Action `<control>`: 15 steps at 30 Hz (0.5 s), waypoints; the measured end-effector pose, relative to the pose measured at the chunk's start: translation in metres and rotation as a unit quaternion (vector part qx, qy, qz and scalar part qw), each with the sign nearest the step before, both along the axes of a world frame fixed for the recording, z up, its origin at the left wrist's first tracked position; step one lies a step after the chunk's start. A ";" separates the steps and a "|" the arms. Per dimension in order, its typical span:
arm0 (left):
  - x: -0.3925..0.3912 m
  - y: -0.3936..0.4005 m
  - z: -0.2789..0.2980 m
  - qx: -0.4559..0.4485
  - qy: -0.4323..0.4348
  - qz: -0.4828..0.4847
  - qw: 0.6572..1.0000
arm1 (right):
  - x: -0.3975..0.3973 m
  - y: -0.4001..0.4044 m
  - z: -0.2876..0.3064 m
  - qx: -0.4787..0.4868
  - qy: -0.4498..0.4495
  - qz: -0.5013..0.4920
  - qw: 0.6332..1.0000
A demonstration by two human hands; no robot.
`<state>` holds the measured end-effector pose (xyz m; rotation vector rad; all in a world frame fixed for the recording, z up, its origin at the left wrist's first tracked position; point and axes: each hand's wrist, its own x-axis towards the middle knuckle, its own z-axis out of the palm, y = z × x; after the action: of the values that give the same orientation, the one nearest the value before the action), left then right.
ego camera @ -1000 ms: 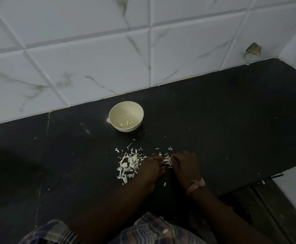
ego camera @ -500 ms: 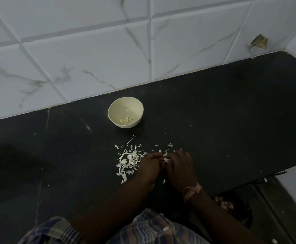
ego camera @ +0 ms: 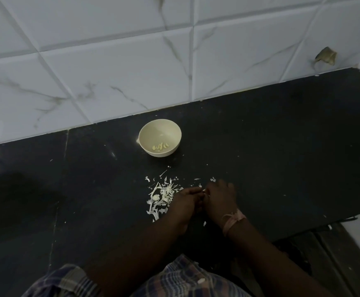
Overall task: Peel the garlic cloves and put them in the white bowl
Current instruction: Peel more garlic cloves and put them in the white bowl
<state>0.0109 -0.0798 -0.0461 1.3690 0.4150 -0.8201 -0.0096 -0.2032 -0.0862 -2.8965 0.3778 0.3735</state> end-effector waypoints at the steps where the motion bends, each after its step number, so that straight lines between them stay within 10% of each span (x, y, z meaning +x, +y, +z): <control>1: 0.001 0.001 0.000 -0.003 -0.001 0.004 1.000 | 0.000 0.001 0.000 -0.010 -0.006 0.012 1.000; 15: 0.003 0.028 0.006 0.062 0.006 0.114 0.991 | 0.008 0.041 0.010 0.018 -0.065 0.159 0.985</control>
<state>0.0143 -0.0521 -0.0403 1.4022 0.6291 -0.6225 -0.0014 -0.1622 -0.0766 -2.9250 -0.1142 0.2333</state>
